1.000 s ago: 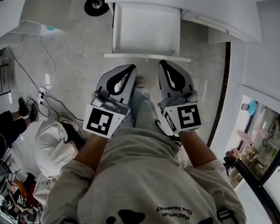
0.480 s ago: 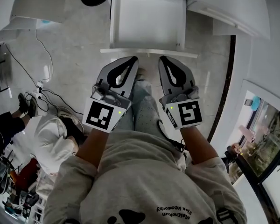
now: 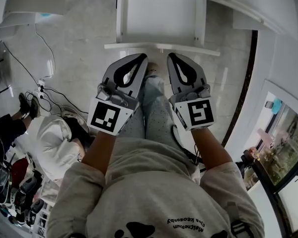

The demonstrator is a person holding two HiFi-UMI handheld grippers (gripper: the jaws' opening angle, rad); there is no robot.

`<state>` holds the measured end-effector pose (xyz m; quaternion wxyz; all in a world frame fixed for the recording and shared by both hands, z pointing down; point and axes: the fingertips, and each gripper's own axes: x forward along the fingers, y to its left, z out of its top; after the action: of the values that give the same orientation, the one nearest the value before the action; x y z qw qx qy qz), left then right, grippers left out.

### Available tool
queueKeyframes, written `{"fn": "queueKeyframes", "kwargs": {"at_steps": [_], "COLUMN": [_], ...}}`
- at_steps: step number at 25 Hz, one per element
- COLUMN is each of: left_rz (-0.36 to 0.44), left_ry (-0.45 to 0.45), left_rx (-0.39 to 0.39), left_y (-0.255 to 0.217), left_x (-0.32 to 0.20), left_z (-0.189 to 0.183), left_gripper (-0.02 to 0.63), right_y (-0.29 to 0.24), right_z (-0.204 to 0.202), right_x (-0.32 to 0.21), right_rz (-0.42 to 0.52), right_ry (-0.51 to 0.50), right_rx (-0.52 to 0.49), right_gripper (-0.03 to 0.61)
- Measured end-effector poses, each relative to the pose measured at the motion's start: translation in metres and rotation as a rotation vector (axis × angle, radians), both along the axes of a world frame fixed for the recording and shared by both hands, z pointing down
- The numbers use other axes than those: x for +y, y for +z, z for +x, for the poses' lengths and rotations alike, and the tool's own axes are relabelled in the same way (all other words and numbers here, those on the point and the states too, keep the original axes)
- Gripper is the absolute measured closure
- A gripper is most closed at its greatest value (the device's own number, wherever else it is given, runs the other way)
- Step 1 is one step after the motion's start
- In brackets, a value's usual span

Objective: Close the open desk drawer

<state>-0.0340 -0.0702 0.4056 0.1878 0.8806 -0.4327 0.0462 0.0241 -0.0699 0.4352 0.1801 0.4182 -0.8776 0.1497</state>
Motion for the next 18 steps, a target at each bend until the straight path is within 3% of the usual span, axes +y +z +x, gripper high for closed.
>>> {"fn": "queueKeyframes", "kwargs": {"at_steps": [18], "left_rz": [-0.046], "left_ry": [0.034], "left_rx": [0.013], "left_y": [0.052], "left_x": [0.003], "left_z": [0.001], "left_gripper": [0.595], "right_y": [0.084], "right_z": [-0.003], "right_x": [0.012], "right_rz": [-0.136], "right_ry": [0.032], "right_rx": [0.06], "right_gripper": [0.546]}}
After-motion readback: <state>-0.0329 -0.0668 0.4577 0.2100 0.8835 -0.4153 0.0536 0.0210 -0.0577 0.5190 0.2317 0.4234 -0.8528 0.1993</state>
